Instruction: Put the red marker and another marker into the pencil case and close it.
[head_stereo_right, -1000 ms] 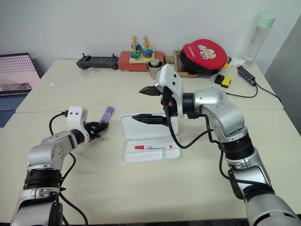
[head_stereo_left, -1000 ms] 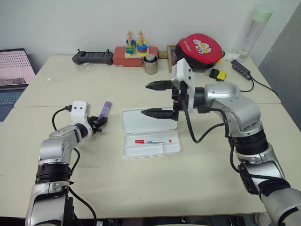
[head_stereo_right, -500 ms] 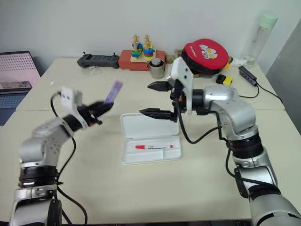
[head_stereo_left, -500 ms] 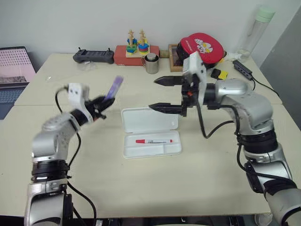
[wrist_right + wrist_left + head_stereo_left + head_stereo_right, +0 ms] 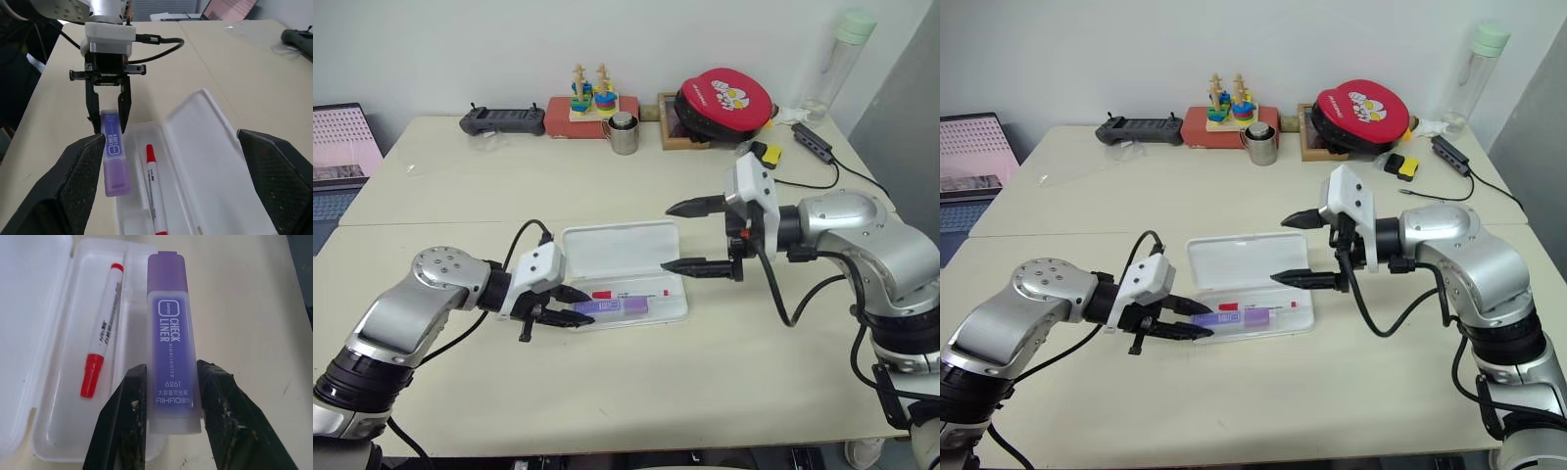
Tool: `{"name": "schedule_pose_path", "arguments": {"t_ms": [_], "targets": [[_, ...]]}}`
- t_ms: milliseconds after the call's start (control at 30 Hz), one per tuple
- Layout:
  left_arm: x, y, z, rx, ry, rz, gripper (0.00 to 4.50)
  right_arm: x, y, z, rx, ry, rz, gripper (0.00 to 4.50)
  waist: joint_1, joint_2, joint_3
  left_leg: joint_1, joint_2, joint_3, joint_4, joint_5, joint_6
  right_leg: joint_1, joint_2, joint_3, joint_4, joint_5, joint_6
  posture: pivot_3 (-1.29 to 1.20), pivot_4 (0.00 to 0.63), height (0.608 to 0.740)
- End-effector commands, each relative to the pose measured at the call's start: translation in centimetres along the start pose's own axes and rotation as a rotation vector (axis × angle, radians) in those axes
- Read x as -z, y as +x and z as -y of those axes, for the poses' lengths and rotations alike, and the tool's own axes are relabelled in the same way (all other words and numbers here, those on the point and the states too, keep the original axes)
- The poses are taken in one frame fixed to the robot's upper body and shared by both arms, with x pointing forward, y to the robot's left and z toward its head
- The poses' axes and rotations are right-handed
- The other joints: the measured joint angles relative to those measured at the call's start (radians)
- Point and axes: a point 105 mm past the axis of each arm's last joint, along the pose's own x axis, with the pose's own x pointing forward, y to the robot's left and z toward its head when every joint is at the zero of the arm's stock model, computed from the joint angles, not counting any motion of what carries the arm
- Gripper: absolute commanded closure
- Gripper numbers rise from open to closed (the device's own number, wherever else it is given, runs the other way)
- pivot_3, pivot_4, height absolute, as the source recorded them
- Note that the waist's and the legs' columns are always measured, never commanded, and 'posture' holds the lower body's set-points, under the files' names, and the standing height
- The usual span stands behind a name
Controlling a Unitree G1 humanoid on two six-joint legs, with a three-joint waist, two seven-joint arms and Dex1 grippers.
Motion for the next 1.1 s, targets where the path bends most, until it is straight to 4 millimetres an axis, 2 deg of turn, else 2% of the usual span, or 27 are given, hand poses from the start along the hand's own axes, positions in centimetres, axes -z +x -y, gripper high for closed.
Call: {"name": "schedule_pose_path", "arguments": {"t_ms": [33,267,400,733,800,1033,1100], "targets": [[0.5,-0.1,-0.3,-0.023,0.027,-0.037,3.29,-0.1,0.0,-1.2,-0.017,-0.031,-0.022,0.00,0.001,0.000,0.000,0.000,0.000,0.000,0.000,0.000,0.000,0.000,0.000,0.000,0.000,0.000,0.000,0.00,0.150,0.740],[1.3,-0.3,-1.4,-0.090,0.021,-0.062,3.29,0.6,0.1,-1.6,-0.017,-0.012,-0.038,0.00,0.001,-0.001,0.000,0.000,0.000,0.000,0.000,0.000,0.000,0.000,0.000,-0.001,0.000,0.000,0.000,0.00,0.150,0.740],[0.7,0.1,-1.8,-0.104,0.028,-0.034,3.29,0.6,0.3,-1.6,-0.015,-0.010,-0.032,0.00,0.001,-0.001,0.000,0.000,0.000,0.000,0.000,0.000,0.000,0.000,0.000,-0.001,0.000,0.000,0.000,0.00,0.150,0.740],[0.2,0.8,-1.5,-0.054,0.027,-0.001,3.29,0.7,0.3,-1.5,-0.002,-0.002,-0.033,0.00,0.001,-0.001,0.000,0.000,0.000,0.000,0.000,0.000,0.000,0.000,0.000,-0.001,0.000,0.000,0.000,0.00,0.150,0.740],[0.0,0.9,-1.5,-0.054,0.024,0.006,2.59,0.7,0.3,-1.5,0.000,-0.001,-0.033,0.00,0.001,-0.001,0.000,0.000,0.000,0.000,0.000,0.000,0.000,0.000,0.000,-0.001,0.000,0.000,0.000,0.00,0.150,0.740],[0.2,1.1,-1.7,-0.058,0.018,-0.006,1.18,0.7,0.3,-1.5,0.004,0.000,-0.031,0.00,0.001,-0.001,0.000,0.000,0.000,0.000,0.000,0.000,0.000,0.000,0.000,-0.001,0.000,0.000,0.000,0.00,0.150,0.740],[-0.5,0.7,-1.8,-0.076,-0.006,0.044,0.79,0.6,0.3,-1.5,0.004,0.001,-0.029,0.00,0.001,-0.001,0.000,0.000,0.000,0.000,0.001,0.000,0.000,0.000,0.000,-0.001,0.000,0.000,0.000,0.00,0.150,0.740]]}}
